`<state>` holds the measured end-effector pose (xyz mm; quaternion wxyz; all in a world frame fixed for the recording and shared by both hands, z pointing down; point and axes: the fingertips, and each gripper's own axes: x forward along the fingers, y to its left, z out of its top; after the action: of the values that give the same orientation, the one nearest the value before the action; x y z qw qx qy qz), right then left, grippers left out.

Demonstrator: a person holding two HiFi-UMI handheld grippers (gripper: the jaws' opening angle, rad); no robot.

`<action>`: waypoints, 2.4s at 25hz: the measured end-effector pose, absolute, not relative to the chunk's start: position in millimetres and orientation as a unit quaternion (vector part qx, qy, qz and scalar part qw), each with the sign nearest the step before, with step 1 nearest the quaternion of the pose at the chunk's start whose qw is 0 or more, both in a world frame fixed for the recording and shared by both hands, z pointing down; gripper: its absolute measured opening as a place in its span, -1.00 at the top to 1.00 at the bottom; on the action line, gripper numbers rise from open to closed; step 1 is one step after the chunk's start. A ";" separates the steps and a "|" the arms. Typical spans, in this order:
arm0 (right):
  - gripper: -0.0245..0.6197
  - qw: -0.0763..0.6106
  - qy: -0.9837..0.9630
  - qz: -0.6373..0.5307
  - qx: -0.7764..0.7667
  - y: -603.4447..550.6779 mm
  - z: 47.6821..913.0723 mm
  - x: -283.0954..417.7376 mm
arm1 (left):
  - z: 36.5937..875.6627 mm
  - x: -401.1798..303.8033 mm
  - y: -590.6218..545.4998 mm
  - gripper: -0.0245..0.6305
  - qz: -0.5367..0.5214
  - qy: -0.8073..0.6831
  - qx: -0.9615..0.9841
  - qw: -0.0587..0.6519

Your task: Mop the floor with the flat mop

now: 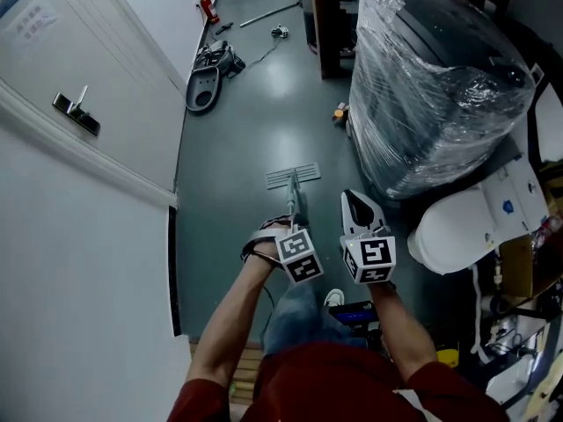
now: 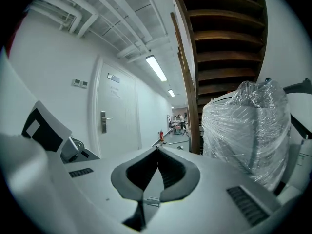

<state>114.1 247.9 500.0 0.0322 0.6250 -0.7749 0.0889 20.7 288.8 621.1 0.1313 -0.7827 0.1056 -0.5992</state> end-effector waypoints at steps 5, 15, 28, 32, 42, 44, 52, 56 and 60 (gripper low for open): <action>0.87 0.036 -0.773 0.097 0.626 259.7 503.8 114.8 | 618.2 23.1 307.2 0.76 -0.601 0.095 -0.783 0.128; 0.87 0.051 -0.770 0.091 0.629 250.7 497.5 86.9 | 615.9 9.3 310.8 0.75 -0.592 0.076 -0.792 0.133; 0.87 0.077 -0.781 0.093 0.613 237.2 509.4 39.4 | 643.7 -31.1 290.2 0.73 -0.585 0.090 -0.792 0.154; 0.87 0.086 -0.779 0.089 0.614 232.1 510.3 30.1 | 642.1 -35.3 276.0 0.73 -0.573 0.096 -0.799 0.153; 0.87 0.094 -0.769 0.076 0.628 215.0 505.8 -5.4 | 640.1 -61.5 247.2 0.75 -0.563 0.084 -0.806 0.162; 0.87 0.093 -0.769 0.075 0.628 210.1 504.9 -11.0 | 640.0 -65.4 240.1 0.75 -0.558 0.086 -0.809 0.163; 0.87 0.084 -0.770 0.078 0.627 163.0 509.8 -6.4 | 636.3 -57.0 196.0 0.75 -0.546 0.091 -0.818 0.157; 0.87 0.082 -0.774 0.083 0.623 133.1 508.4 3.4 | 632.3 -48.9 170.7 0.75 -0.554 0.091 -0.813 0.158; 0.87 0.083 -0.777 0.083 0.618 103.7 505.2 10.8 | 627.2 -39.2 143.8 0.76 -0.558 0.087 -0.809 0.161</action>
<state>10.8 103.7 505.2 0.0834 0.6181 -0.7772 0.0830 -39.2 143.8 627.2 0.1614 -0.8092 0.0871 -0.5581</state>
